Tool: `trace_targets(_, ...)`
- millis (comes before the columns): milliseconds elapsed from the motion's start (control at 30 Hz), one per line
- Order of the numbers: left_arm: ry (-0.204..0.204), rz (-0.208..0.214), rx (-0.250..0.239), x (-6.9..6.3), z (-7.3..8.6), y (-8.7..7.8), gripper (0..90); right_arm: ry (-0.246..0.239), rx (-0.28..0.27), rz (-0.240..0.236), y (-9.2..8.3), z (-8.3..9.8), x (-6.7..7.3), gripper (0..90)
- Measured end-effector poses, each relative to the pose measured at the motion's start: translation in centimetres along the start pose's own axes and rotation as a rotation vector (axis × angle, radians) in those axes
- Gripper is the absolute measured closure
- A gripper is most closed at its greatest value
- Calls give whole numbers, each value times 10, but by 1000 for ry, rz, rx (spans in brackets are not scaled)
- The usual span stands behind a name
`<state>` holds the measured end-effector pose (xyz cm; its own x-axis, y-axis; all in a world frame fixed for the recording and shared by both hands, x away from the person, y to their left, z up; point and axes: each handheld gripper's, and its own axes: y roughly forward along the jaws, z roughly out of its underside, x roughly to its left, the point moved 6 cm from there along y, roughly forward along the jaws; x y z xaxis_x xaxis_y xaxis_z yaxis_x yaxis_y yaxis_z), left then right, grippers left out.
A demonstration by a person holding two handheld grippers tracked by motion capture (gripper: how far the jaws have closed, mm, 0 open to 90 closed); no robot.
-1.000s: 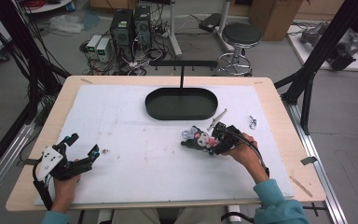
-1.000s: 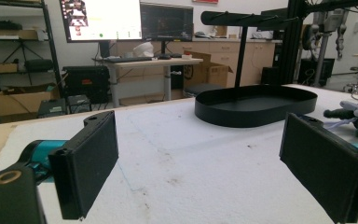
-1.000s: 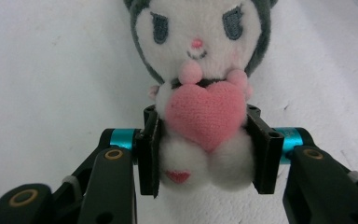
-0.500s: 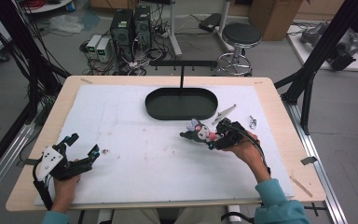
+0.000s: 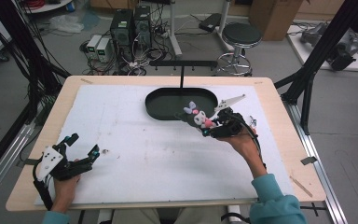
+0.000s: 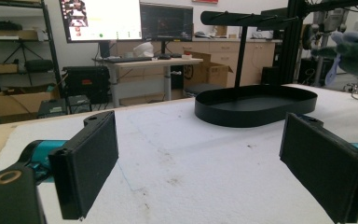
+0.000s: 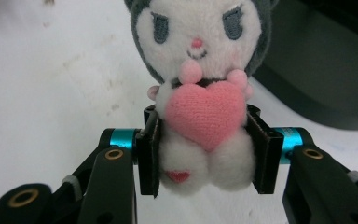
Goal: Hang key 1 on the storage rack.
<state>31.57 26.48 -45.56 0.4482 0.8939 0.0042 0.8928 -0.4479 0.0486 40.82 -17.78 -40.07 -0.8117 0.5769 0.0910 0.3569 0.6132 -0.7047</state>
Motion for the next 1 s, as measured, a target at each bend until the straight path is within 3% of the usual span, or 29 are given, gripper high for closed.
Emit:
trace_targets(400, -1, 0, 0, 0, 0, 0, 119, 38, -116, 54, -11, -24, -8, 550)
trace_targets(567, 0, 0, 0, 0, 0, 0, 118, 30, -145, 64, -12, -30, -10, 550)
trace_targets(1000, -1, 0, -1, 0, 0, 0, 119, 72, -205, 112, -14, -42, -18, 551)
